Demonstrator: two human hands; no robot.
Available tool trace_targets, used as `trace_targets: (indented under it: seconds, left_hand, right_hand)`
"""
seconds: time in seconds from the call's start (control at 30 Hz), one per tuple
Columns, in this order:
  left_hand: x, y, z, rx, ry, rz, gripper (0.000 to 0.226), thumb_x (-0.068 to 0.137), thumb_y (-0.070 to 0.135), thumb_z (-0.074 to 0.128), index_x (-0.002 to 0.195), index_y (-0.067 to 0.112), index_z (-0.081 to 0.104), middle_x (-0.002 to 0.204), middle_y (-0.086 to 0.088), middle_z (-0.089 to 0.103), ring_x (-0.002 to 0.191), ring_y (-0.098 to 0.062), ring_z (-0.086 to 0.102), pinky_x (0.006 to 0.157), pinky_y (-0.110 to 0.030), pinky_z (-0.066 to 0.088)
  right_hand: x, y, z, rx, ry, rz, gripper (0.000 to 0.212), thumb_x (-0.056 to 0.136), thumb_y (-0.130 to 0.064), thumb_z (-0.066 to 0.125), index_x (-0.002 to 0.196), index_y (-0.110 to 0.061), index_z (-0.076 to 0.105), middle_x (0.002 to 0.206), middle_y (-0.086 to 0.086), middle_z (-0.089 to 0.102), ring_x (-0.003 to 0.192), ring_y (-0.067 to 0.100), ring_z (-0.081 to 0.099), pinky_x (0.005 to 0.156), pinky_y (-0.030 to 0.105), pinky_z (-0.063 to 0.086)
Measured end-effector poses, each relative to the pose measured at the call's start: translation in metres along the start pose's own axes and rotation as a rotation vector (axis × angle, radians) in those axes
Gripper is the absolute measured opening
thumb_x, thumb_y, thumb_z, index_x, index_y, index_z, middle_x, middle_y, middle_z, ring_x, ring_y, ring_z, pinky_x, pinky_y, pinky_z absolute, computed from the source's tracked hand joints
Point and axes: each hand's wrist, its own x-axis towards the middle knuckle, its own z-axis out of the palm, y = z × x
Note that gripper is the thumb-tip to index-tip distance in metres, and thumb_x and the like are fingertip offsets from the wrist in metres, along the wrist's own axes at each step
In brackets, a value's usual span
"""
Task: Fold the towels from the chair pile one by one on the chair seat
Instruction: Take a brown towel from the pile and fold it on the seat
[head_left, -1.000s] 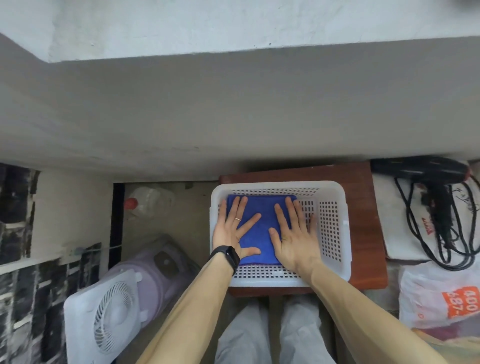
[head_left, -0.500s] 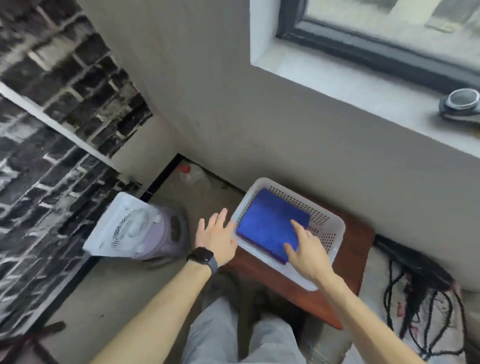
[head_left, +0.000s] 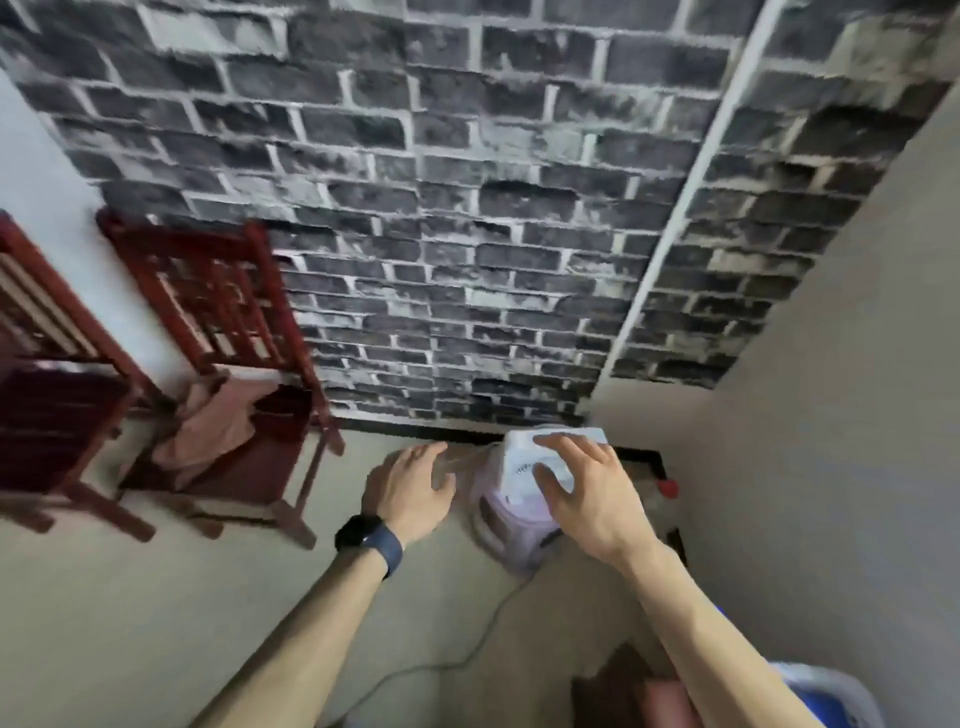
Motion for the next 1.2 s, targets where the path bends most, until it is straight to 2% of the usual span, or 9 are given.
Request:
trace_targets:
  seconds: [0.23, 0.37, 0.47, 0.6, 0.77, 0.9, 1.03, 1.13, 1.2]
  left_hand:
    - [-0.02, -0.181, -0.137, -0.018, 0.32, -0.237, 0.043, 0.092, 0.038, 0.054, 0.134, 0.029, 0.055, 0.128, 0.003, 0.064, 0.12, -0.021, 0.057, 0.093, -0.033, 0.048]
    - [-0.028, -0.27, -0.189, -0.021, 0.368, -0.306, 0.046, 0.092, 0.043, 0.053, 0.137, 0.032, 0.05, 0.134, 0.006, 0.06, 0.126, -0.019, 0.053, 0.099, -0.034, 0.046]
    - [-0.026, -0.323, -0.214, 0.003, 0.396, -0.372, 0.047, 0.093, 0.043, 0.053, 0.138, 0.029, 0.05, 0.134, 0.003, 0.06, 0.125, -0.019, 0.053, 0.101, -0.035, 0.046]
    - [-0.014, -0.386, -0.231, 0.0, 0.399, -0.432, 0.048, 0.095, 0.04, 0.05, 0.141, 0.027, 0.048, 0.135, 0.004, 0.058, 0.127, -0.016, 0.051, 0.103, -0.03, 0.042]
    - [0.015, -0.469, -0.238, -0.02, 0.317, -0.504, 0.05, 0.097, 0.04, 0.046, 0.145, 0.028, 0.043, 0.14, 0.003, 0.054, 0.128, -0.018, 0.049, 0.104, -0.033, 0.042]
    - [0.049, -0.535, -0.241, -0.043, 0.224, -0.588, 0.051, 0.096, 0.041, 0.044, 0.145, 0.029, 0.039, 0.138, 0.002, 0.054, 0.126, -0.02, 0.048, 0.103, -0.035, 0.041]
    - [0.079, -0.588, -0.247, -0.068, 0.114, -0.643, 0.052, 0.097, 0.04, 0.042, 0.147, 0.029, 0.037, 0.145, 0.003, 0.048, 0.132, -0.019, 0.042, 0.107, -0.036, 0.037]
    - [0.098, -0.619, -0.252, -0.073, 0.031, -0.661, 0.054, 0.098, 0.041, 0.041, 0.149, 0.027, 0.033, 0.15, 0.003, 0.041, 0.136, -0.02, 0.039, 0.11, -0.037, 0.034]
    - [0.109, -0.641, -0.251, -0.049, -0.057, -0.665, 0.054, 0.098, 0.041, 0.039, 0.149, 0.027, 0.031, 0.152, 0.003, 0.038, 0.137, -0.021, 0.037, 0.11, -0.038, 0.034]
  right_hand:
    - [0.104, -0.209, 0.085, 0.109, -0.166, -0.343, 0.031, 0.097, -0.03, 0.06, 0.127, -0.023, 0.065, 0.129, -0.004, 0.063, 0.119, 0.025, 0.056, 0.104, 0.035, 0.042]
    - [0.131, -0.301, 0.135, 0.158, -0.215, -0.449, 0.025, 0.096, -0.029, 0.063, 0.121, -0.027, 0.067, 0.122, -0.019, 0.06, 0.115, 0.008, 0.056, 0.103, 0.024, 0.037]
    - [0.152, -0.35, 0.172, 0.187, -0.279, -0.488, 0.027, 0.096, -0.034, 0.06, 0.122, -0.031, 0.065, 0.121, -0.012, 0.065, 0.108, 0.01, 0.06, 0.1, 0.03, 0.046]
    - [0.18, -0.396, 0.215, 0.169, -0.405, -0.504, 0.029, 0.095, -0.038, 0.06, 0.124, -0.039, 0.061, 0.122, -0.025, 0.056, 0.111, 0.003, 0.055, 0.096, 0.019, 0.044]
    - [0.229, -0.445, 0.282, 0.163, -0.482, -0.517, 0.03, 0.094, -0.02, 0.066, 0.122, -0.028, 0.068, 0.109, -0.027, 0.052, 0.099, -0.003, 0.048, 0.084, -0.006, 0.027]
    - [0.276, -0.476, 0.339, 0.183, -0.6, -0.494, 0.023, 0.093, -0.016, 0.064, 0.112, -0.026, 0.069, 0.091, -0.029, 0.054, 0.08, -0.007, 0.054, 0.075, 0.006, 0.037]
    - [0.32, -0.498, 0.393, 0.162, -0.731, -0.393, 0.021, 0.096, -0.024, 0.059, 0.11, -0.039, 0.062, 0.082, -0.003, 0.067, 0.071, 0.013, 0.062, 0.065, 0.02, 0.044]
    - [0.345, -0.507, 0.435, 0.07, -0.789, -0.362, 0.028, 0.095, -0.026, 0.057, 0.122, -0.032, 0.062, 0.071, -0.018, 0.053, 0.062, 0.002, 0.05, 0.063, 0.017, 0.038]
    - [0.356, -0.509, 0.464, -0.016, -0.851, -0.317, 0.035, 0.095, -0.032, 0.053, 0.129, -0.029, 0.058, 0.084, -0.02, 0.058, 0.075, 0.003, 0.055, 0.074, 0.023, 0.042]
